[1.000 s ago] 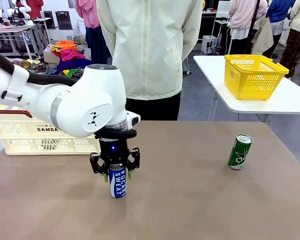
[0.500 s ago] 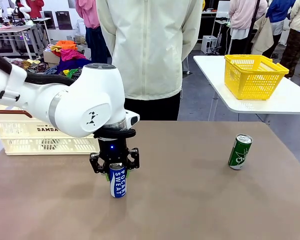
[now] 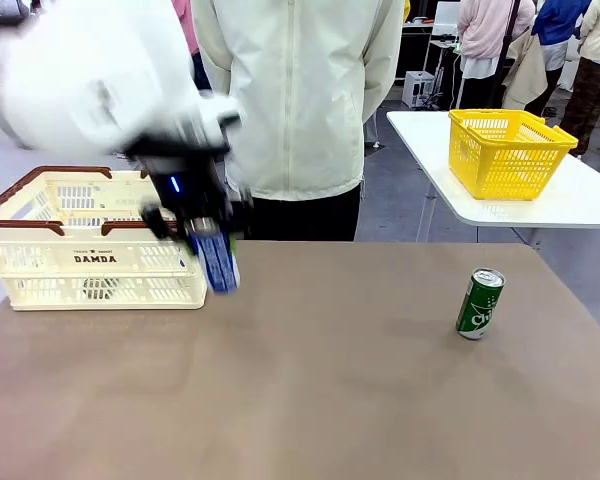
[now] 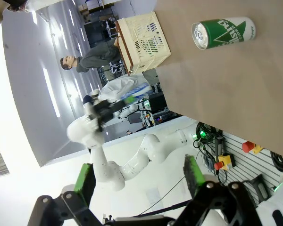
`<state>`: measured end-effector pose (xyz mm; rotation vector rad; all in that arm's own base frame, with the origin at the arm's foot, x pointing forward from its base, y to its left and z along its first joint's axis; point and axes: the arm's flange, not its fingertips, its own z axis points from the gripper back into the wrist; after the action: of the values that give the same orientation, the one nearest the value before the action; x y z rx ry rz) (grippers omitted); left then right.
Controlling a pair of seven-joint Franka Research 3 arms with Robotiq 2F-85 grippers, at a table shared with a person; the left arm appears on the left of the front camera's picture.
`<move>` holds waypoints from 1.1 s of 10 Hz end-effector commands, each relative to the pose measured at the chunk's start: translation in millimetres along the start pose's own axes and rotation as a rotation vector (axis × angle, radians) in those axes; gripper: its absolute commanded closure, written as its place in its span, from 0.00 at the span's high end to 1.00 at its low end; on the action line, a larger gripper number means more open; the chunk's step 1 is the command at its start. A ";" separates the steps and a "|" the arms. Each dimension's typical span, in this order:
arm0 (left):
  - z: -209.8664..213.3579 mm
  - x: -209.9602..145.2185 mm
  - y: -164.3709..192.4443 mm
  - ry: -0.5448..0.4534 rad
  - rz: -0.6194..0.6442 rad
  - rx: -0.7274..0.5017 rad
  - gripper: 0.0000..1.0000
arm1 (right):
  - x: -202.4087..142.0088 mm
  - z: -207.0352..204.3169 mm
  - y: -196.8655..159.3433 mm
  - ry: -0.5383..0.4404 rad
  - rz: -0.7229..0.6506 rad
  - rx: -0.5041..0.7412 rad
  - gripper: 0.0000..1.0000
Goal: Place the drinks into the Shopping basket.
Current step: Pick up one drink and place it into the Shopping basket.
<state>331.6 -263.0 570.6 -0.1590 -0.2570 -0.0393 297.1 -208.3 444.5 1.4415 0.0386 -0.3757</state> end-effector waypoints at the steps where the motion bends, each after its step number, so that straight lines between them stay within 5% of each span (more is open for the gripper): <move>1: 51.4 35.6 -0.2 0.000 -0.065 -0.121 0.00 | -3.5 1.6 3.1 0.009 -0.016 -0.007 1.00; 3: 60.2 31.7 -4.5 0.061 -0.001 -0.045 0.00 | -3.5 1.6 3.1 0.009 -0.016 -0.007 1.00; 4: 77.6 27.2 4.7 -0.050 -0.044 -0.083 0.00 | -3.5 1.6 3.1 0.009 -0.016 -0.007 1.00; 9: 75.3 30.6 -0.4 -0.023 -0.045 -0.069 0.00 | -3.5 1.6 3.1 0.009 -0.016 -0.007 1.00; 11: 87.4 94.9 32.3 -0.026 0.096 -0.084 0.00 | -3.5 1.6 3.1 0.009 -0.016 -0.007 1.00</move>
<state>372.9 -232.8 655.6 -0.2344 -0.2850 -0.0097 296.9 -208.5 444.5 1.4416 0.0384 -0.3760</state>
